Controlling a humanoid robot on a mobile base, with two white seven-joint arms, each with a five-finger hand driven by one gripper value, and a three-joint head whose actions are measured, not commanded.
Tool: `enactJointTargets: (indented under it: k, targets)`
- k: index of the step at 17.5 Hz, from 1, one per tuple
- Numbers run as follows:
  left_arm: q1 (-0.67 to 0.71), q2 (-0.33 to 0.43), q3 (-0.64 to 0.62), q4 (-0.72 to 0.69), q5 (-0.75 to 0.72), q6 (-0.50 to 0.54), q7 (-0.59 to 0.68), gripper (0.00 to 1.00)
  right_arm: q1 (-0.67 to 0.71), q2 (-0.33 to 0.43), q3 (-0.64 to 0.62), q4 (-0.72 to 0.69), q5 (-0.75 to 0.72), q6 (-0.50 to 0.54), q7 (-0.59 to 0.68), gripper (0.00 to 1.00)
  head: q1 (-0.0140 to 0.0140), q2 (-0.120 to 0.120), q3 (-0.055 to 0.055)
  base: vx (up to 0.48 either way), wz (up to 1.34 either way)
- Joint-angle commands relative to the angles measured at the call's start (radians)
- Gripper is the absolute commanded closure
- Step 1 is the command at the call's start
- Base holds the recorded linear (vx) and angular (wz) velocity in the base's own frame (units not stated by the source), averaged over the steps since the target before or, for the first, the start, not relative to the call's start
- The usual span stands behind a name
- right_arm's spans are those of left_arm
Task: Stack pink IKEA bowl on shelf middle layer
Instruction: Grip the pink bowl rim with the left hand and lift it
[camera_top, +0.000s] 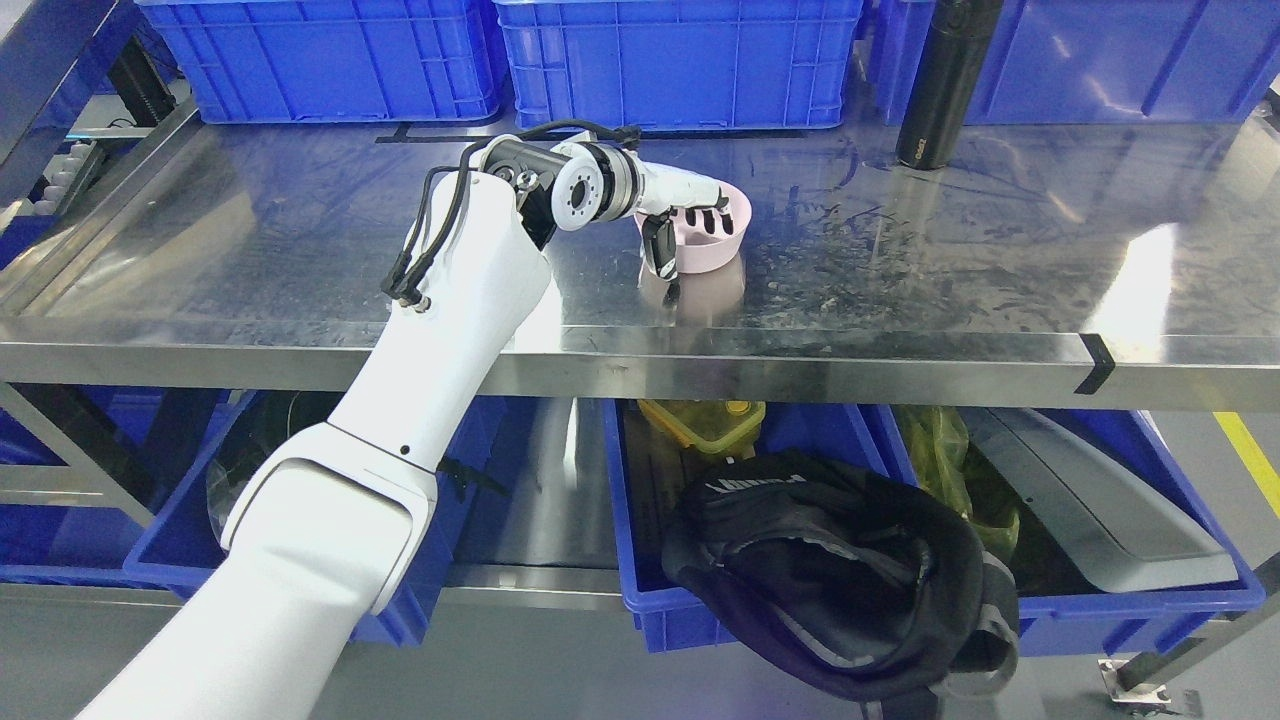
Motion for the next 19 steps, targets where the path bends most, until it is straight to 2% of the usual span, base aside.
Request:
enactJointTargets:
  k: [1, 4, 7, 11, 17, 19]
  targets:
    - [-0.001, 0.013, 0.013, 0.058, 0.001, -0.003, -0.004, 0.62, 0.023, -0.017, 0.000, -0.017, 0.000, 0.000, -0.001, 0.00, 0.0000, 0.000, 0.000, 0.000, 0.00]
    - [0.000, 0.013, 0.072, 0.055, 0.002, -0.087, -0.010, 0.88, 0.023, -0.017, 0.000, -0.017, 0.000, 0.000, -0.001, 0.00, 0.0000, 0.000, 0.000, 0.000, 0.00]
    - [0.000, 0.013, 0.130, 0.052, 0.002, -0.153, -0.007, 0.98, 0.023, -0.017, 0.000, -0.017, 0.000, 0.000, -0.001, 0.00, 0.0000, 0.000, 0.000, 0.000, 0.00]
    - [0.011, 0.013, 0.184, 0.016, 0.002, -0.184, -0.004, 0.99, 0.023, -0.017, 0.000, -0.017, 0.000, 0.000, -0.001, 0.00, 0.0000, 0.000, 0.000, 0.000, 0.00]
    - [0.097, 0.013, 0.309, -0.217, 0.007, -0.290, -0.016, 0.99, 0.023, -0.017, 0.000, -0.017, 0.000, 0.000, -0.001, 0.00, 0.0000, 0.000, 0.000, 0.003, 0.00]
    - [0.134, 0.013, 0.340, -0.293, 0.005, -0.293, -0.027, 0.99, 0.023, -0.017, 0.000, -0.017, 0.000, 0.000, -0.001, 0.00, 0.0000, 0.000, 0.000, 0.000, 0.00]
